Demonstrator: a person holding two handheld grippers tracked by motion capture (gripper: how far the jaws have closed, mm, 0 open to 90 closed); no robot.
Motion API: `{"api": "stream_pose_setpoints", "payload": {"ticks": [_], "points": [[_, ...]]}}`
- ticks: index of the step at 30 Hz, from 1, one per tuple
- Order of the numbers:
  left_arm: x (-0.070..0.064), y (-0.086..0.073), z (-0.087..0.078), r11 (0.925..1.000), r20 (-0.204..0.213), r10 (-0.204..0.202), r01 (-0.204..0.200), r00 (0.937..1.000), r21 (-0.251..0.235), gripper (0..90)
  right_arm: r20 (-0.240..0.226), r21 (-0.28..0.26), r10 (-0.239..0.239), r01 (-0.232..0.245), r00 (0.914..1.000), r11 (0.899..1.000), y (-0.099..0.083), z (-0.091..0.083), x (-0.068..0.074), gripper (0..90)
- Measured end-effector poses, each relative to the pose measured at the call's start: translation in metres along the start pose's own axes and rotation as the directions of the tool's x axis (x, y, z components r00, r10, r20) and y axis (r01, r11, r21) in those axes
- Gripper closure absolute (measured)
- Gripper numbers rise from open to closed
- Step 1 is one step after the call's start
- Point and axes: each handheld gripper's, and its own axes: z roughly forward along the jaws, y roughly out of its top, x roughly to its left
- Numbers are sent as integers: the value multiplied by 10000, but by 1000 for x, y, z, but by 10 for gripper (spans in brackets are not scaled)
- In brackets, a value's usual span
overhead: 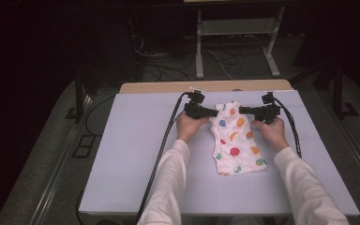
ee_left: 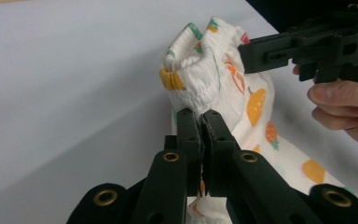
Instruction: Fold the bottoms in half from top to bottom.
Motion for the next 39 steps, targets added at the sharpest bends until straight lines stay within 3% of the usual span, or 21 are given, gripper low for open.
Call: {"api": "stream_pose_setpoints", "payload": {"ticks": [15,28,39], "points": [[-12,-16,-9,9998,397,103,-95,9992,-183,866,-151,52,-524,524,9985,9986,-19,-16,12,879],[-33,-26,-16,9979,828,561,-533,9950,-359,866,-148,29,-698,698,9975,9976,-30,-35,18,880],[-41,-32,-19,9957,945,864,-828,9918,-411,867,-151,-24,-890,889,9959,9960,-36,-46,25,880]]}}
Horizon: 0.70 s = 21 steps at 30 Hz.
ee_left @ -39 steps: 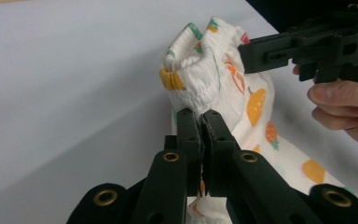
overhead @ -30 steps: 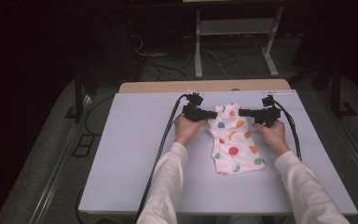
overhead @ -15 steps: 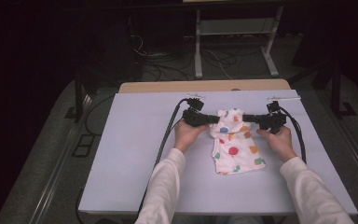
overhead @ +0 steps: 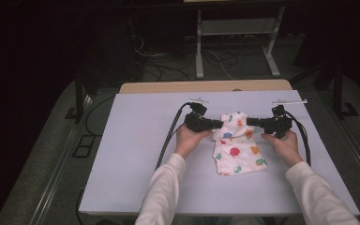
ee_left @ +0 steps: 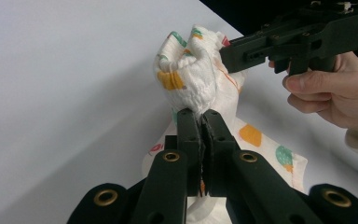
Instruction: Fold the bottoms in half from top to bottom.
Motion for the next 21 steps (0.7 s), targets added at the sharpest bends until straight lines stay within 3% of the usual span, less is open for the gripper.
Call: {"api": "stream_pose_setpoints", "payload": {"ticks": [21], "points": [[-7,-19,2,9988,170,479,-480,9987,52,867,-4,26,-152,152,9999,9999,-23,-9,10,880]]}}
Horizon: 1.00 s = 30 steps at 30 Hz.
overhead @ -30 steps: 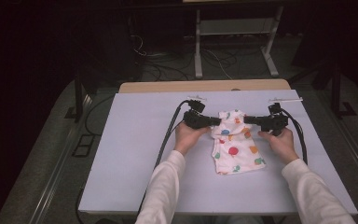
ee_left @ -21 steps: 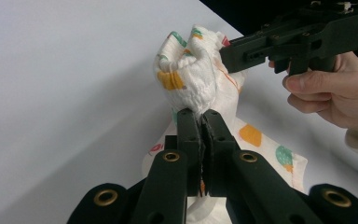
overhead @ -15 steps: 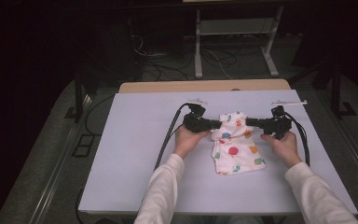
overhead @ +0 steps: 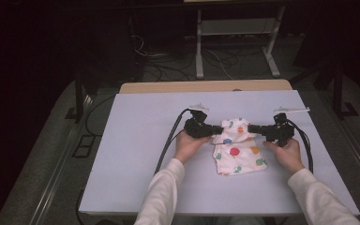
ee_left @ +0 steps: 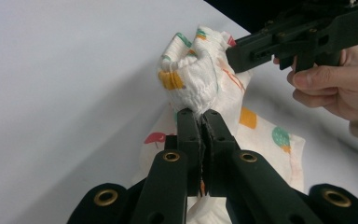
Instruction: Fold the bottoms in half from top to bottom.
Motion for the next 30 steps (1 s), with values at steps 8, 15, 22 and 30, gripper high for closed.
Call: {"api": "stream_pose_setpoints", "payload": {"ticks": [8,15,22,30], "points": [[-7,-12,6,9997,176,209,-211,9996,147,869,93,127,-137,136,9999,9998,-9,-3,1,880],[-8,-15,7,9992,183,233,-239,9996,329,869,149,172,-171,168,9997,9997,-16,-5,4,880],[-8,-19,8,9987,202,210,-219,9996,455,869,189,283,-143,137,9997,9995,-21,-6,6,880],[-11,-21,9,9974,281,370,-387,9989,614,869,184,415,-35,27,9998,9991,-25,-7,7,879]]}}
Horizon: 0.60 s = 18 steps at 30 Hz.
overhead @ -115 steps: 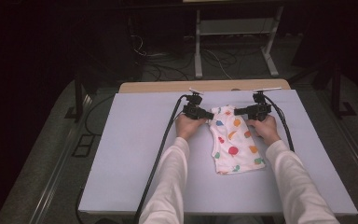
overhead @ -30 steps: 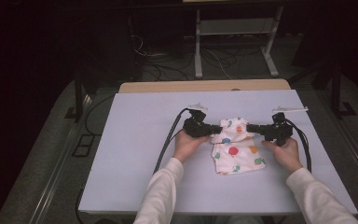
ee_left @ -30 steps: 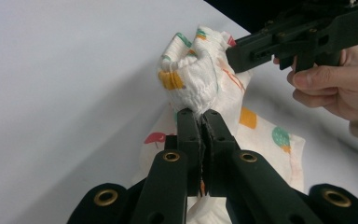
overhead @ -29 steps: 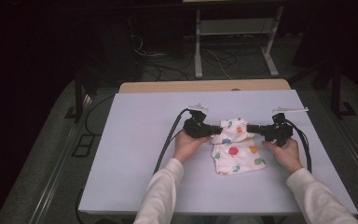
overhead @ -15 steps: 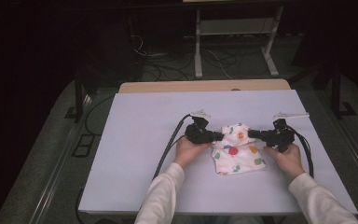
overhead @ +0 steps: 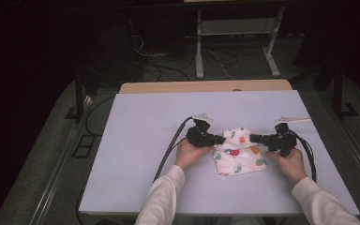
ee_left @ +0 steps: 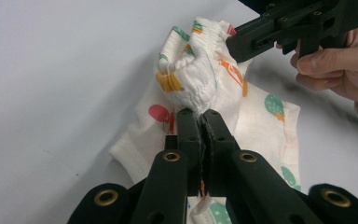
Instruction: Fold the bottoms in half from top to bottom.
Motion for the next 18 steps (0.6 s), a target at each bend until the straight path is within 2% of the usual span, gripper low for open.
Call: {"api": "stream_pose_setpoints", "payload": {"ticks": [5,6,8,9,11,14,18], "points": [[-3,0,1,9999,103,141,-142,9998,58,869,-73,78,106,-105,9999,9999,-2,-1,0,858],[-4,0,1,9998,124,166,-167,9998,59,869,-38,94,164,-163,9999,9998,-2,-1,0,795],[-6,0,2,9995,131,282,-284,9995,139,869,-161,12,310,-310,9994,9995,-3,-2,0,603],[-6,0,2,9995,131,282,-284,9995,139,869,-467,-12,402,-403,9981,9992,-3,-2,-1,542],[-7,0,2,9990,166,387,-391,9991,222,869,-525,-127,471,-479,9975,9988,-1,-3,-1,447],[-8,0,2,9986,169,455,-460,9988,276,869,-415,-234,376,-386,9984,9990,4,-4,1,383],[-7,-1,1,9982,163,505,-511,9986,327,869,-318,-357,252,-263,9992,9990,15,-3,4,396]]}}
